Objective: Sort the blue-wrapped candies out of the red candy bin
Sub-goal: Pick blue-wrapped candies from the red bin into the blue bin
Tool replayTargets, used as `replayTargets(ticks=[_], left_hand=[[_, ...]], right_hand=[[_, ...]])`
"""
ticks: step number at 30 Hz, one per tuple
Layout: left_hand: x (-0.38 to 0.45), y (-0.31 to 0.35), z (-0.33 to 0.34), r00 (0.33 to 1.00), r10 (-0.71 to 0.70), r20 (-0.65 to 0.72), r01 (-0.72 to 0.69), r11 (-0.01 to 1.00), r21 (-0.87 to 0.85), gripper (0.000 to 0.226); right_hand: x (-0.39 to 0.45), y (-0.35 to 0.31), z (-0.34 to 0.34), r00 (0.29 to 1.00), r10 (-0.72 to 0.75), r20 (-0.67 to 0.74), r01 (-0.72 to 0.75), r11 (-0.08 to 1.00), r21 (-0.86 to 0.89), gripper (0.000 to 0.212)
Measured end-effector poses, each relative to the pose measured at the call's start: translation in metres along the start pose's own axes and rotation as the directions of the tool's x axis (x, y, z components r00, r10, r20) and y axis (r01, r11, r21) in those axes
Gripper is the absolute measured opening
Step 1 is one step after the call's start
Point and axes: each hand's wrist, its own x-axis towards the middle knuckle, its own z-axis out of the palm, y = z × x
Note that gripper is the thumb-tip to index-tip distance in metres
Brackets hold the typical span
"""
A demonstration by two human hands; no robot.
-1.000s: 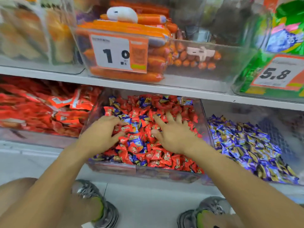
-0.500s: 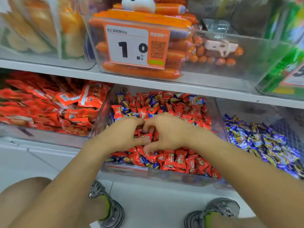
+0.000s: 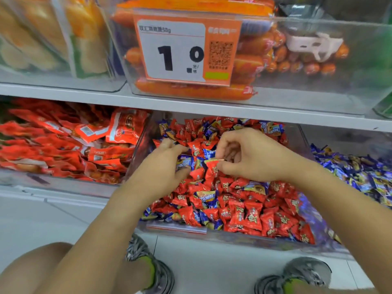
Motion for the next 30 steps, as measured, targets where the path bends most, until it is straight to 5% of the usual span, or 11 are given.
replayTargets(ticks=[5, 10, 13, 16, 19, 23, 30], left_hand=[[0.014, 0.004, 0.003, 0.994, 0.034, 0.102, -0.044, 0.994, 0.098, 0.048], [0.014, 0.004, -0.002, 0.995, 0.001, 0.097, -0.006, 0.998, 0.058, 0.027], [0.012, -0.001, -0.008, 0.999, -0.018, 0.041, 0.02, 0.999, -0.05, 0.029], [0.009, -0.003, -0.018, 0.996, -0.091, -0.023, 0.084, 0.973, -0.217, 0.031], [0.007, -0.002, -0.019, 0.989, -0.145, 0.028, 0.146, 0.937, -0.318, 0.026], [0.009, 0.001, -0.02, 0.979, -0.183, 0.086, 0.202, 0.911, -0.36, 0.017], [0.01, 0.003, -0.016, 0.97, -0.235, -0.053, 0.218, 0.949, -0.227, 0.019]], right_hand=[[0.021, -0.007, -0.002, 0.981, 0.086, 0.172, -0.024, 0.942, -0.335, 0.026], [0.026, -0.01, -0.019, 0.943, 0.201, 0.265, -0.12, 0.949, -0.29, 0.022], [0.027, -0.011, -0.023, 0.974, 0.142, 0.179, -0.105, 0.974, -0.201, 0.009], [0.037, -0.018, -0.003, 0.978, 0.075, 0.193, -0.04, 0.983, -0.182, 0.02], [0.049, -0.018, 0.028, 0.976, 0.04, 0.213, 0.037, 0.937, -0.348, 0.009], [0.055, -0.008, 0.039, 0.96, 0.089, 0.266, 0.08, 0.823, -0.562, 0.031], [0.037, -0.003, 0.007, 0.986, 0.102, 0.129, -0.068, 0.967, -0.247, 0.03]])
